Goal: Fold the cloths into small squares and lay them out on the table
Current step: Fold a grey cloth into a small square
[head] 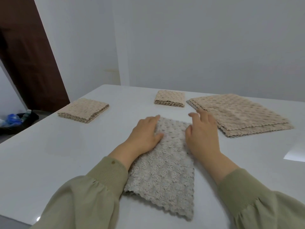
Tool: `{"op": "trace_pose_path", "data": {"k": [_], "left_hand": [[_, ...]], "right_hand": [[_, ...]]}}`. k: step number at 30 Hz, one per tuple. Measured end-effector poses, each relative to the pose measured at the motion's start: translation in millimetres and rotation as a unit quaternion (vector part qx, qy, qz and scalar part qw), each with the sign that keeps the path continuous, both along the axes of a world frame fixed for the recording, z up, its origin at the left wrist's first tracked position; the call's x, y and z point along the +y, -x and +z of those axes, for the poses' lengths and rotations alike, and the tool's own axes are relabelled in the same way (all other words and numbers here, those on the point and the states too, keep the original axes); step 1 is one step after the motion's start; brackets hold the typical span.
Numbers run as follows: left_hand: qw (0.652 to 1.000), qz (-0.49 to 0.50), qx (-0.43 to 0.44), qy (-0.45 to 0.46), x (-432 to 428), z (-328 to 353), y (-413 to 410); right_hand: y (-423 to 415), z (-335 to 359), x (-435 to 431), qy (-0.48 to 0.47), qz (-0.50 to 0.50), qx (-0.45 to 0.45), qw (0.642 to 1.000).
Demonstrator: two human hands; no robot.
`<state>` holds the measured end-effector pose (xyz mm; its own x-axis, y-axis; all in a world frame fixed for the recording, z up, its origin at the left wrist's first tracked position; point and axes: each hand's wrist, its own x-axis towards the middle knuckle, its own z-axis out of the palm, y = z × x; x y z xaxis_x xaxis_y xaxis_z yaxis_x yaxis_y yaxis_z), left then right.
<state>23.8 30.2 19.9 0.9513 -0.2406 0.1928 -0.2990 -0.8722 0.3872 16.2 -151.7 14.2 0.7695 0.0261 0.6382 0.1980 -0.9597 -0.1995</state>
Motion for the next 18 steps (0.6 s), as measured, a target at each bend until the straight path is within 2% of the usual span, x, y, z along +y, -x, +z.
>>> {"op": "trace_pose_path", "data": {"k": [2, 4, 7, 10, 14, 18], "left_hand": [[0.994, -0.051, 0.051, -0.084, 1, -5, 1], [0.983, -0.06, 0.098, -0.141, 1, -11, -1], [0.98, -0.046, 0.106, -0.161, 0, -14, -4], [0.982, -0.027, 0.099, -0.161, -2, -16, -5], [0.984, 0.0, 0.092, -0.15, -6, -18, -3], [0.993, -0.01, 0.072, -0.096, -1, -13, 2]], "right_hand": [[9, -5, 11, 0.054, 0.004, 0.13, 0.99], [12, -14, 14, 0.075, 0.015, 0.243, 0.967], [7, -13, 6, 0.05, 0.015, 0.325, 0.944], [1, -9, -3, 0.025, 0.015, 0.312, 0.95], [2, -3, -10, -0.079, 0.024, 0.199, 0.977], [20, 3, -3, -0.132, 0.072, 0.139, 0.979]]}}
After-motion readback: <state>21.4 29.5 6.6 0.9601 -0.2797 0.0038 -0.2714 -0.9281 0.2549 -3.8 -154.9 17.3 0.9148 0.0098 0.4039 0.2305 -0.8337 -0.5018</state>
